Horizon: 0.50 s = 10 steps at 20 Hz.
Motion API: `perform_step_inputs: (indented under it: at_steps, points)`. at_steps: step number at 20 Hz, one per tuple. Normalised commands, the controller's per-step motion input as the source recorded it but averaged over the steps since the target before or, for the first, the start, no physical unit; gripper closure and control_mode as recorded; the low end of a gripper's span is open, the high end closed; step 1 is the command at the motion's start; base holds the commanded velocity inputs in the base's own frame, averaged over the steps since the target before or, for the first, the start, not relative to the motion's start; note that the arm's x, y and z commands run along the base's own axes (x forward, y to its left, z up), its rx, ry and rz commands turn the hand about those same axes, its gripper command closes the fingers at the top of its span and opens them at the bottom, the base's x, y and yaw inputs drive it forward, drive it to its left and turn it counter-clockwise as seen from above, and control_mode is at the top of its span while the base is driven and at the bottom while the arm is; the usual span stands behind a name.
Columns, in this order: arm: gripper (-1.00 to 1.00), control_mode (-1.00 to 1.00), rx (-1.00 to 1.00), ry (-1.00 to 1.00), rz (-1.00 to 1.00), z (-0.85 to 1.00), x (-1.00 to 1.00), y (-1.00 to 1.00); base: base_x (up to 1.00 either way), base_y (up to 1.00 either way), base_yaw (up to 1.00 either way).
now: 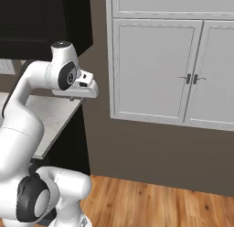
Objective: Open the dishwasher door and pull out the top rack.
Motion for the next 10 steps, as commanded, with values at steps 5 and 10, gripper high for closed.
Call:
perform_step_inputs:
  at_steps: [5, 10]
  points:
    - [-1.0, -1.0, 0.0, 0.0, 0.01, 0.0, 0.0, -0.02, 0.0, 0.0, 0.0]
    - [-1.0, -1.0, 0.0, 0.0, 0.0, 0.0, 0.0, 0.0, 0.0, 0.0, 0.0]
